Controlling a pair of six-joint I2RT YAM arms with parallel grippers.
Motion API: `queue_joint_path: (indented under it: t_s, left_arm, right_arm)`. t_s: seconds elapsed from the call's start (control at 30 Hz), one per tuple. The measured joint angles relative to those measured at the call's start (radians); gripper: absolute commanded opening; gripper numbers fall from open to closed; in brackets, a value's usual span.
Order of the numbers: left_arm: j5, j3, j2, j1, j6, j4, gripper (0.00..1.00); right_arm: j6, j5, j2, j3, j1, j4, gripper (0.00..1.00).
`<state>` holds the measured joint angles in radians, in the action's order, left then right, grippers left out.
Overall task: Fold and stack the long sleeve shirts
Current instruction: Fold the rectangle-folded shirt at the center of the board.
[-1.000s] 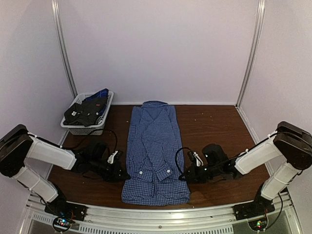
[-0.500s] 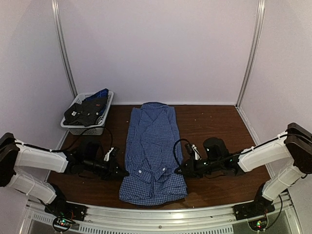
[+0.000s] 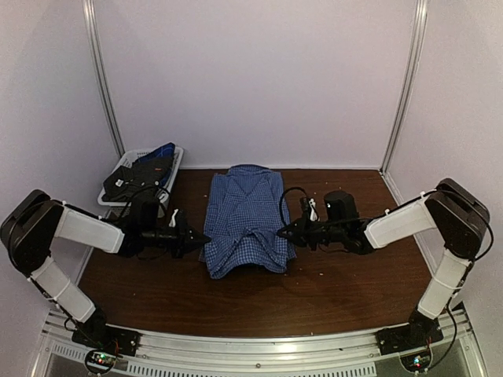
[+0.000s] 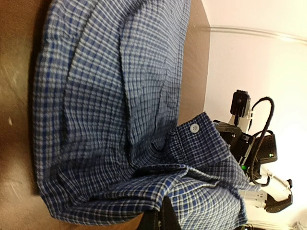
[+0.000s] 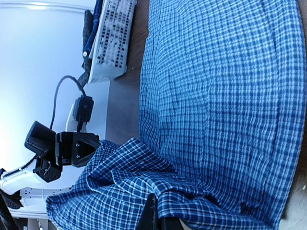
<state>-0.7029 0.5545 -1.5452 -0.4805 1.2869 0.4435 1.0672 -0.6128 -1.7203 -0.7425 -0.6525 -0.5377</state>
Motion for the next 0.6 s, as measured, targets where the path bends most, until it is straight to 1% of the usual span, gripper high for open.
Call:
queue_joint_path:
  t_s: [0.13, 0.33, 0.6]
  left_arm:
    - [0.027, 0.045, -0.117, 0.039, 0.019, 0.05, 0.0]
    - [0.066, 0.087, -0.28, 0.043, 0.034, 0.118, 0.0]
    - [0.108, 0.087, -0.303, 0.043, 0.027, 0.122, 0.0]
  right_arm:
    - [0.004, 0.013, -0.106, -0.063, 0.05, -0.021, 0.0]
    - [-0.004, 0.04, -0.225, -0.106, 0.068, -0.015, 0.0]
    - [-0.04, 0.065, -0.252, -0.117, 0.07, 0.009, 0.0]
